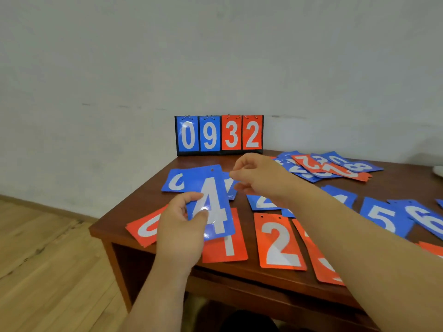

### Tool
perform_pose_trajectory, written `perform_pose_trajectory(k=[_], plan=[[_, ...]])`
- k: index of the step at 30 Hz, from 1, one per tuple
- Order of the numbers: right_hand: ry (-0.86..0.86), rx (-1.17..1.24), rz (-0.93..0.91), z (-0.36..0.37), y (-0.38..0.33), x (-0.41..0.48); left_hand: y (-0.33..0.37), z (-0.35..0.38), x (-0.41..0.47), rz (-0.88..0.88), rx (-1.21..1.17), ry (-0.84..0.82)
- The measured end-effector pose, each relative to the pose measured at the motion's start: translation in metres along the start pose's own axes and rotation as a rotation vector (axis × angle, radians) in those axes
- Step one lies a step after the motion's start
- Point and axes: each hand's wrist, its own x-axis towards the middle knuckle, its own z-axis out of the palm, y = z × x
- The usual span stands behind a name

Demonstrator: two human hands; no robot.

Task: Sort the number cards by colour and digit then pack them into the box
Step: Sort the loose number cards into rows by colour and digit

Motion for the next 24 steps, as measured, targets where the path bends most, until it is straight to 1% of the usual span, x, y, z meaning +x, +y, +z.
perform_pose_trajectory(k=[3, 5, 10, 14, 16, 18, 21, 24], plan=[[-0.004, -0.024, -0.060, -0.037, 0.010, -0.021, 0.028, 0.039, 0.000, 0.033, 0.010, -0.153], [0.078, 0.000, -0.052, -0.067, 0.024, -0.029, 0.046, 0.069, 0.002, 0.087, 0.033, -0.235], [0.311, -0.117, 0.082, -0.146, 0.080, -0.038, 0.073, 0.164, 0.013, 0.249, 0.274, -0.430], [0.412, -0.225, 0.182, -0.192, 0.119, -0.043, 0.072, 0.230, 0.025, 0.263, 0.451, -0.525], [0.414, -0.285, 0.216, -0.207, 0.135, -0.043, 0.064, 0.253, 0.033, 0.244, 0.534, -0.559], [0.380, -0.351, 0.242, -0.214, 0.149, -0.038, 0.056, 0.269, 0.040, 0.245, 0.593, -0.563], [0.345, -0.452, 0.253, -0.223, 0.162, -0.026, 0.049, 0.281, 0.053, 0.254, 0.700, -0.549], [0.359, -0.502, 0.284, -0.241, 0.165, -0.014, 0.050, 0.286, 0.071, 0.233, 0.744, -0.538]])
